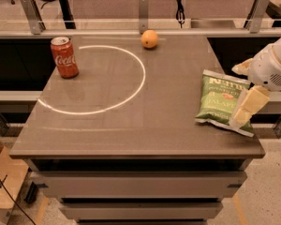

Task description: Move green jalapeno chip bag near coke can

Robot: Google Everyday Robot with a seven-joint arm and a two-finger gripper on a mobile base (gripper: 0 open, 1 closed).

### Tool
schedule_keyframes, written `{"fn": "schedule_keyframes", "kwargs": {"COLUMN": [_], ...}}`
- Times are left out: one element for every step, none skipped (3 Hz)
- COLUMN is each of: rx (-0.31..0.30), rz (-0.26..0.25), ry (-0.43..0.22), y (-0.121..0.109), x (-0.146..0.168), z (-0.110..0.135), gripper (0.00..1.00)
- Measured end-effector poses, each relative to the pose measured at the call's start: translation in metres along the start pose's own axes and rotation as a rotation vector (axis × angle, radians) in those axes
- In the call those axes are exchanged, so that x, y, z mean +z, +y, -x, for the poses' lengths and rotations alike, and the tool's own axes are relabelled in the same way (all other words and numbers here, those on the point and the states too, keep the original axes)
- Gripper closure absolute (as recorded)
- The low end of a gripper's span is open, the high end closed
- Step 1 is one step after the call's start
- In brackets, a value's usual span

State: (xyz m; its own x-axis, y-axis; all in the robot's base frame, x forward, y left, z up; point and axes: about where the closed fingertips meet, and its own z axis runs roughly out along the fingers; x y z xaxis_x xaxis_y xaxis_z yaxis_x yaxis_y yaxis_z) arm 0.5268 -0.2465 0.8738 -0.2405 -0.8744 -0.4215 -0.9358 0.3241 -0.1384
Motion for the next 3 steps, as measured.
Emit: {"fn": "schedule_keyframes", "kwargs": {"rx": [0.011,0.021,0.034], "rz": [0.040,0.077,0.097], "ry": [0.025,0.047,0.056], "y": [0.003,0.010,0.012], "x": [0.021,0.040,0.045], "z": [-0.006,-0.013,-0.017], "gripper": [0.00,0.00,0.18]}}
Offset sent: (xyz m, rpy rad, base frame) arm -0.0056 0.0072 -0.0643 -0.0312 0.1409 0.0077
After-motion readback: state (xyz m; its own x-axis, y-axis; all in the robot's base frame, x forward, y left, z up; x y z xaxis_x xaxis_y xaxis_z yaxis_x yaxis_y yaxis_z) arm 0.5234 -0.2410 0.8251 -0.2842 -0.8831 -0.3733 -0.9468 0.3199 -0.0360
